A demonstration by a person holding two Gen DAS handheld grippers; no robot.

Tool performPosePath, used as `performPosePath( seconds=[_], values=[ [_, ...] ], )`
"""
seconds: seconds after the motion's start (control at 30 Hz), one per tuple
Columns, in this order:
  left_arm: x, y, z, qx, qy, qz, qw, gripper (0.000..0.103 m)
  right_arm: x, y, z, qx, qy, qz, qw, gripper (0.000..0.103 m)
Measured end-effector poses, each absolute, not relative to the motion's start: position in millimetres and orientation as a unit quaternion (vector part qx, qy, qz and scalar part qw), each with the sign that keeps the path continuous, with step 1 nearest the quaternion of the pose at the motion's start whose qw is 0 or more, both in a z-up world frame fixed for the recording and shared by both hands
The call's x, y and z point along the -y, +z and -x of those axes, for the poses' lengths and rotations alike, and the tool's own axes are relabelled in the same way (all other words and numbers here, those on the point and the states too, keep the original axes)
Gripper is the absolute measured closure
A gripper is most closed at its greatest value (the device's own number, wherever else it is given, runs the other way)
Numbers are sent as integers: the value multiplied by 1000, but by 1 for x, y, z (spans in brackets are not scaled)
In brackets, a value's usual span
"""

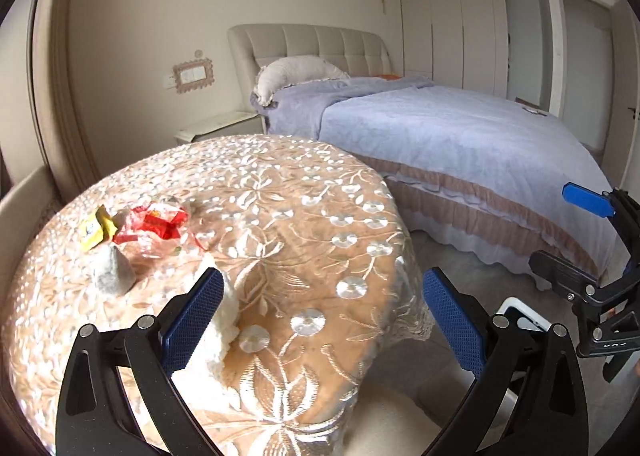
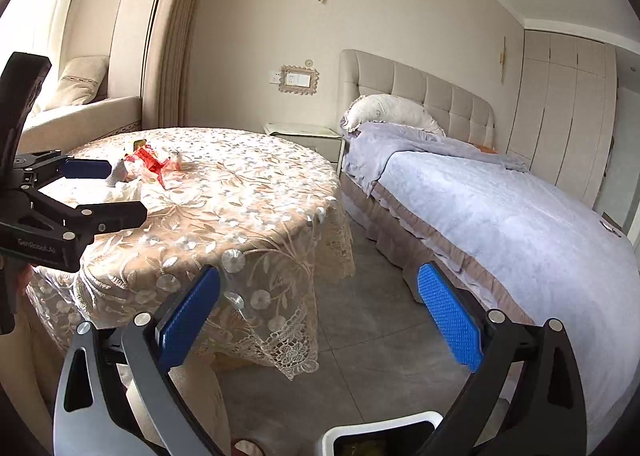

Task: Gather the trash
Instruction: 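Move both grippers back over the table while the left gripper grasps the white tissue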

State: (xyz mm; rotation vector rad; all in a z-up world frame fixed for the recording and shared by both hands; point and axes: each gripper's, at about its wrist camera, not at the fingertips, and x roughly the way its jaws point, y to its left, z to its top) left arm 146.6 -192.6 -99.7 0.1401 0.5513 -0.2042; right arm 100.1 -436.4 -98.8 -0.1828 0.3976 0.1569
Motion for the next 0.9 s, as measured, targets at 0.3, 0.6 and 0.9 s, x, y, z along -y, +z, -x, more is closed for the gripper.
performPosePath(
  seconds=[0.3,0.6,0.9],
  values=[
    [134,-125,-174,-326,-51,-32,943,5,387,-95,-122,-199,113,110,967,5],
    [127,-140,-191,-362,-99,-3,927,36,362,-99,-145,-213,130,122,961,5],
    [98,-138,-189,-359,-99,21,928,81,336,-100,-161,-215,157,130,955,5]
  ],
)
